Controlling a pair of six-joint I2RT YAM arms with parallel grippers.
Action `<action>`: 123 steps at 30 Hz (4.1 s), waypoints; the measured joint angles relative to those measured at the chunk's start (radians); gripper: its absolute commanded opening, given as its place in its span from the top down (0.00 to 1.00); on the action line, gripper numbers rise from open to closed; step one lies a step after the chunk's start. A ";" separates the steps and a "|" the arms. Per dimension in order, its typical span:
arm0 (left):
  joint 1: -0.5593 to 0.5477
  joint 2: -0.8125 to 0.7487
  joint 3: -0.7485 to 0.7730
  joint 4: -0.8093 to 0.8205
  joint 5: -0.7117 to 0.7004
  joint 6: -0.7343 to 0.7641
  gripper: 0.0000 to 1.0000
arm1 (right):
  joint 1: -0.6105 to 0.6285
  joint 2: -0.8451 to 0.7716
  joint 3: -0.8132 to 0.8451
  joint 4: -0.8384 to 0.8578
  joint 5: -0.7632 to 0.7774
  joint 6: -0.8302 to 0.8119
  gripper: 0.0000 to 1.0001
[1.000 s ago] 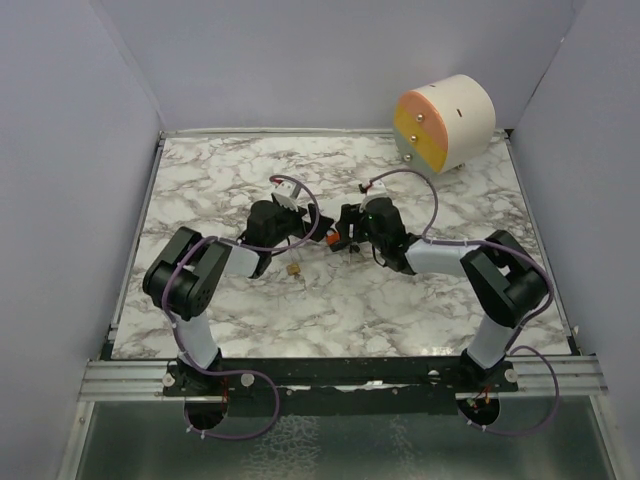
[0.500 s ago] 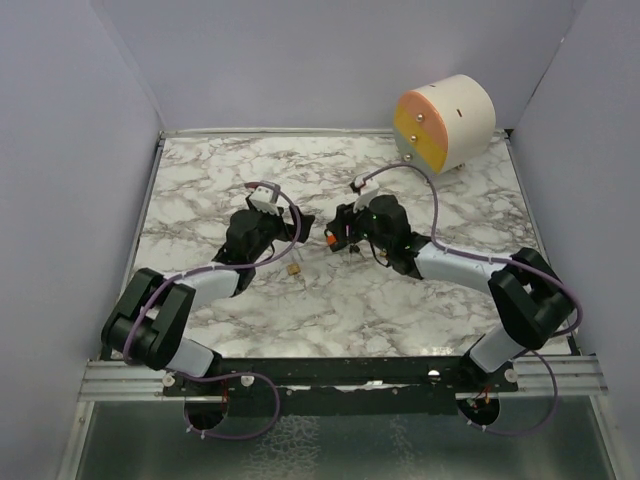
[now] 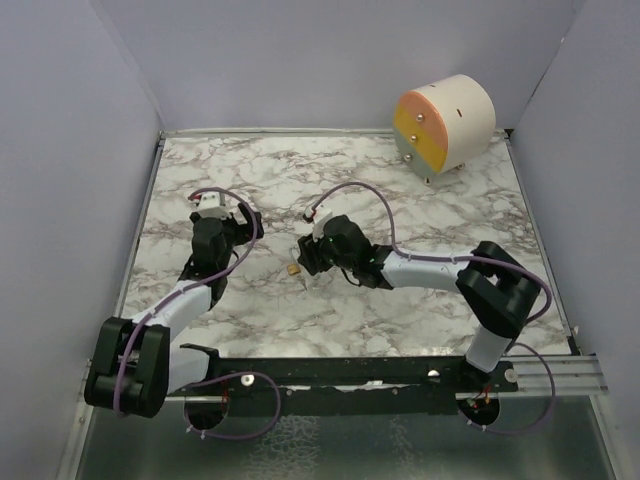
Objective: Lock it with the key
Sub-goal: Pick up the lock from the center of the board, then lock the lock.
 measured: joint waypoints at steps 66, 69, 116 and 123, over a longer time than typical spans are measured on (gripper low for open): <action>0.027 0.003 -0.022 -0.045 -0.014 -0.008 0.01 | 0.140 0.098 0.151 -0.071 0.351 -0.166 0.99; 0.027 -0.012 -0.021 -0.045 -0.010 -0.004 0.01 | 0.119 -0.050 0.055 0.085 0.286 -0.195 0.99; -0.057 -0.012 0.146 0.542 0.985 -0.251 0.36 | -0.381 -0.437 -0.403 0.832 -0.958 0.096 0.99; -0.063 0.028 0.147 0.670 1.067 -0.332 0.36 | -0.381 -0.437 -0.401 0.850 -0.992 0.117 0.99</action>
